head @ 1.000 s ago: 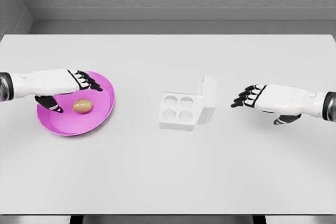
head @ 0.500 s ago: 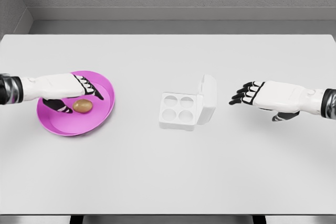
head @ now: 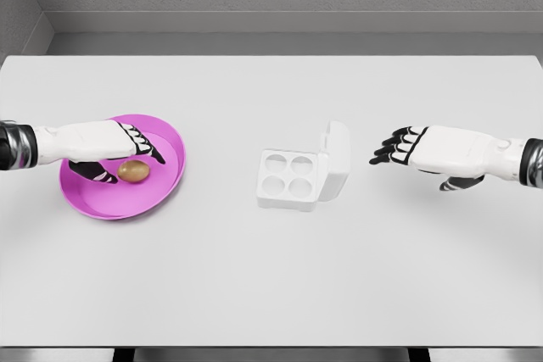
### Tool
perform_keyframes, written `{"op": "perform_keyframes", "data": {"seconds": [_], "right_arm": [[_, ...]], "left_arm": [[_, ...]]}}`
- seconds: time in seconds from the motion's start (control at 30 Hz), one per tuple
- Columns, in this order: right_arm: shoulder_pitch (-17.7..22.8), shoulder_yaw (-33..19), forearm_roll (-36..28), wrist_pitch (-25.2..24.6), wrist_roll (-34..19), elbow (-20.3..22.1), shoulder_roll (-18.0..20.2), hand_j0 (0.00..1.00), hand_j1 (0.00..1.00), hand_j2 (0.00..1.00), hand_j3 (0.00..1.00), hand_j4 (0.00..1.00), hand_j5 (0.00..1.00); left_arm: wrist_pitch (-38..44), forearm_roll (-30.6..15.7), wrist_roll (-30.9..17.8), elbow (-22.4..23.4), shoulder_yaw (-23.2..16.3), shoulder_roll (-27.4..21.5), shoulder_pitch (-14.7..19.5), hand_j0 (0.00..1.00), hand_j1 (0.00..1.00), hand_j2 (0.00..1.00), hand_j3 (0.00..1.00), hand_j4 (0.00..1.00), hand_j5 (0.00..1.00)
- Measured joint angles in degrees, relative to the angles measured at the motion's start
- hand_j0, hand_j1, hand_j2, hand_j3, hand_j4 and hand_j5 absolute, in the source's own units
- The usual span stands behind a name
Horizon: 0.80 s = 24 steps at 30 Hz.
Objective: Pack egg into the box and close the box lid
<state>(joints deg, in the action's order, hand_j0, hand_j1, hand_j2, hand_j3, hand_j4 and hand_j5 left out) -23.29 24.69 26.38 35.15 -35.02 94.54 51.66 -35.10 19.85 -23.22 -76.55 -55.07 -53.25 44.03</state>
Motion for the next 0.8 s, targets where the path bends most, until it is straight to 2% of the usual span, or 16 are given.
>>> {"op": "perform_keyframes", "data": {"seconds": [0.07, 0.6, 0.8], "right_arm": [[-0.1, 0.0, 0.0, 0.0, 0.0, 0.0, 0.0, 1.00, 1.00, 1.00, 1.00, 1.00, 1.00], [-0.4, -0.1, 0.0, 0.0, 0.0, 0.2, 0.2, 1.00, 1.00, 1.00, 1.00, 1.00, 1.00], [-0.4, -0.1, 0.0, 0.0, 0.0, 0.9, 0.4, 1.00, 1.00, 1.00, 1.00, 1.00, 1.00]], "left_arm": [[0.0, 0.0, 0.0, 0.0, -0.4, 0.0, 0.1, 0.76, 0.76, 0.76, 0.76, 0.76, 0.76], [0.0, 0.1, 0.0, 0.1, -1.4, 0.6, 0.1, 0.74, 0.74, 0.74, 0.74, 0.74, 0.74], [0.0, 0.1, -0.1, 0.1, -1.4, 0.6, 0.1, 0.60, 0.60, 0.60, 0.60, 0.60, 0.60]]}}
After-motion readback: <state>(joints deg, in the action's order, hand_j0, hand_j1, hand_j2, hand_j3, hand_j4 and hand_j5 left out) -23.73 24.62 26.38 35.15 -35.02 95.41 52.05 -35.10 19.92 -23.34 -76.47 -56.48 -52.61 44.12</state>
